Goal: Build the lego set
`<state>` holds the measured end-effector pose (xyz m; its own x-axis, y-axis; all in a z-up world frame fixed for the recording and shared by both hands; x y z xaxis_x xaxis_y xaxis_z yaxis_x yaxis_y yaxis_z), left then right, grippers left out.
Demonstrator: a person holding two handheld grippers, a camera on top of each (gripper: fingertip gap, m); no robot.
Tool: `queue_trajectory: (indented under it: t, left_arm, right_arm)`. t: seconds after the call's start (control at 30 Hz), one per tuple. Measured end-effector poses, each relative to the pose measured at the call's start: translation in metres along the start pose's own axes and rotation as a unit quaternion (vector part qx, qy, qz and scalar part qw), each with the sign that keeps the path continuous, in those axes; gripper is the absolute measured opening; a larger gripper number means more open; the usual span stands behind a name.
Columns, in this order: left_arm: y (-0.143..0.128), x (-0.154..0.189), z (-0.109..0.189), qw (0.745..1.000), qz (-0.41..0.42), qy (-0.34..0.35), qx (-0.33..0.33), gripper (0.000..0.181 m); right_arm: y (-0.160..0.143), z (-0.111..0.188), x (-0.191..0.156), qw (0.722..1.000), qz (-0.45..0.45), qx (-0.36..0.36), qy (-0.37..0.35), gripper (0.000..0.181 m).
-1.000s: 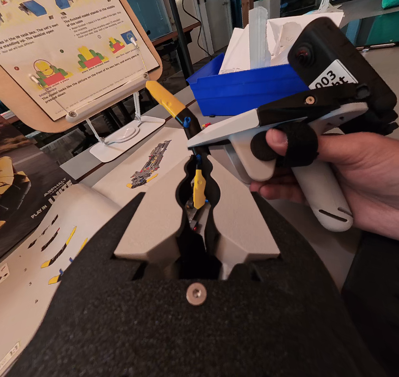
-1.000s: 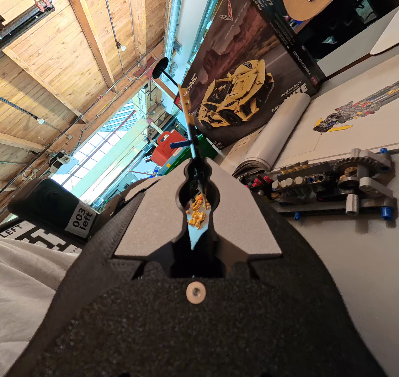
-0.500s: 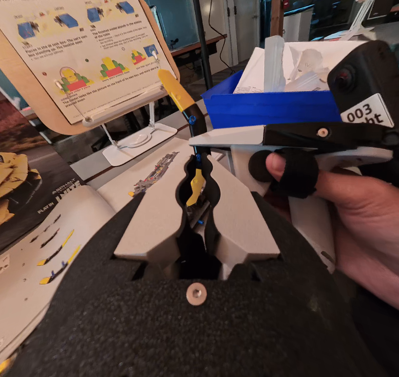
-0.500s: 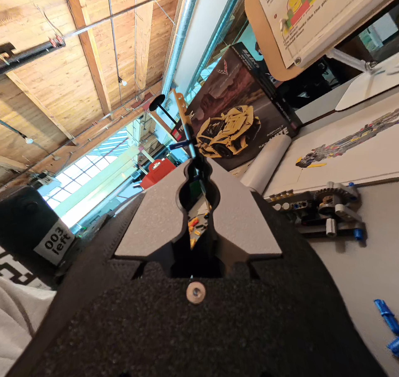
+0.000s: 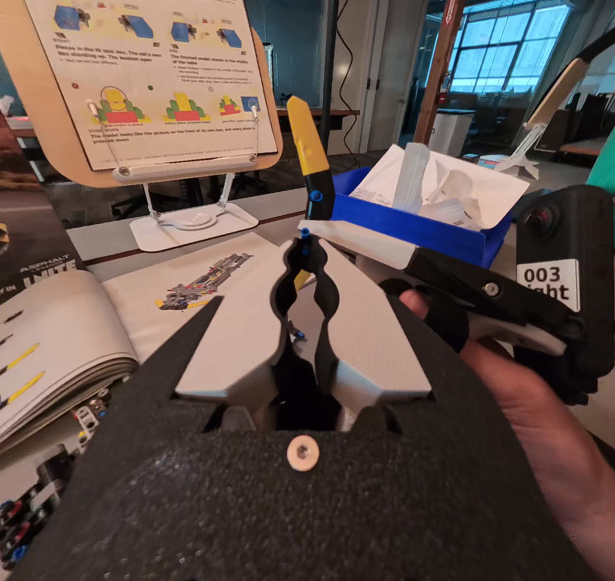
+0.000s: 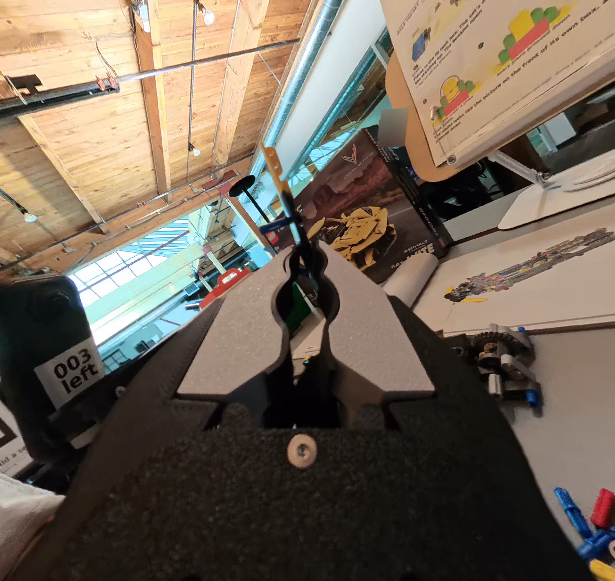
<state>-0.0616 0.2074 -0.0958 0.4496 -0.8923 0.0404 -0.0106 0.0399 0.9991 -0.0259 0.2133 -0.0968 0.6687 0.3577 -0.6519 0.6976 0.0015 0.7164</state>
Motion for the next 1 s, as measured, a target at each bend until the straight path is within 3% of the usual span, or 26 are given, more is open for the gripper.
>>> queue_trajectory:
  t: [0.37, 0.5, 1.0]
  left_arm:
    - [-0.001, 0.008, 0.010, 0.980, -0.200, 0.011, -0.010, 0.002]
    - [0.001, 0.010, 0.011, 0.964, -0.266, 0.011, -0.003, 0.003]
    - [-0.004, 0.008, 0.012, 0.961, -0.268, 0.050, -0.045, 0.003]
  right_arm:
    - [-0.003, 0.003, 0.001, 0.977, -0.184, -0.026, 0.100, 0.005]
    - [-0.001, 0.004, -0.003, 0.976, -0.182, -0.029, 0.114, 0.005]
    - [-0.003, 0.004, -0.002, 0.993, -0.095, -0.034, 0.068, 0.005]
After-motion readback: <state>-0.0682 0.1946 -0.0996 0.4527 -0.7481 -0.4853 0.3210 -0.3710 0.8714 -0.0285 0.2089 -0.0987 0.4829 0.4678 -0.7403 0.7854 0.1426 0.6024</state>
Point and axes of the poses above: each gripper's, where its closed fingertips meet, z back along the fingers, y out of its top, x = y × z across the jaws, the point moved 3 cm from there along z, back along the fingers, and after that the axes turned 10 degrees about -y, right-handed, at the moved point
